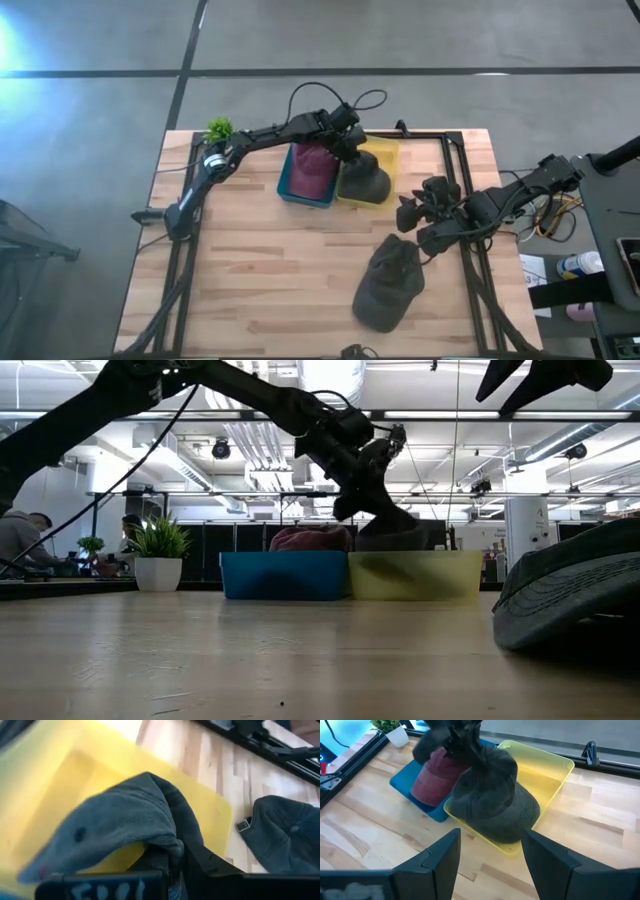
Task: Pick & Place hat
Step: Put the left black cap into the yellow bin
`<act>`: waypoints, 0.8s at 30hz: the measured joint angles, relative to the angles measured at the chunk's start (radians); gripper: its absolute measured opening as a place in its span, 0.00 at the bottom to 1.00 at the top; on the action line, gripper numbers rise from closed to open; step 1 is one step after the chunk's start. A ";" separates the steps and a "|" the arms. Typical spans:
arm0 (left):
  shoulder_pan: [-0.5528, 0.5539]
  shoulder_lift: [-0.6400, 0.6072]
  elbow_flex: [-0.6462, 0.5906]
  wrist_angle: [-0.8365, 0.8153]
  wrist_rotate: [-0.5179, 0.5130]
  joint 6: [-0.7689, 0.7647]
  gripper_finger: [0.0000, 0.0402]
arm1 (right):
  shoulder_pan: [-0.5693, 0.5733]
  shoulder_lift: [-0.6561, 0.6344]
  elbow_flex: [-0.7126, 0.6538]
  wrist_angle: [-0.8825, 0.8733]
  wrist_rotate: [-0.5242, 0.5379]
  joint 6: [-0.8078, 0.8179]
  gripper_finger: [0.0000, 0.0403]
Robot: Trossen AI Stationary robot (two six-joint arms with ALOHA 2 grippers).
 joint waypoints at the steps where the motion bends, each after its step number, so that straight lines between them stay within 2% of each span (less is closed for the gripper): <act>1: 0.000 0.000 0.002 0.009 0.008 0.027 0.06 | 0.000 -0.002 -0.004 -0.001 -0.003 0.001 0.50; 4: 0.000 0.000 0.019 0.005 0.012 0.182 0.06 | 0.000 -0.016 -0.020 0.001 -0.021 0.004 0.50; 8: -0.022 0.000 0.060 -0.016 0.003 0.545 0.06 | 0.000 -0.040 -0.047 0.008 -0.059 0.009 0.50; 12: -0.038 0.000 0.082 -0.039 -0.092 0.733 0.06 | 0.000 -0.070 -0.078 0.012 -0.078 0.044 0.50; 16: -0.040 0.000 0.106 -0.107 -0.158 0.784 0.06 | -0.004 -0.114 -0.137 0.056 -0.150 0.071 0.50; 20: -0.043 -0.002 0.123 -0.199 -0.197 0.754 0.06 | -0.023 -0.164 -0.245 0.207 -0.248 0.066 0.50; 24: -0.042 -0.004 0.123 -0.231 -0.200 0.743 0.06 | -0.057 -0.216 -0.371 0.254 -0.282 0.221 0.50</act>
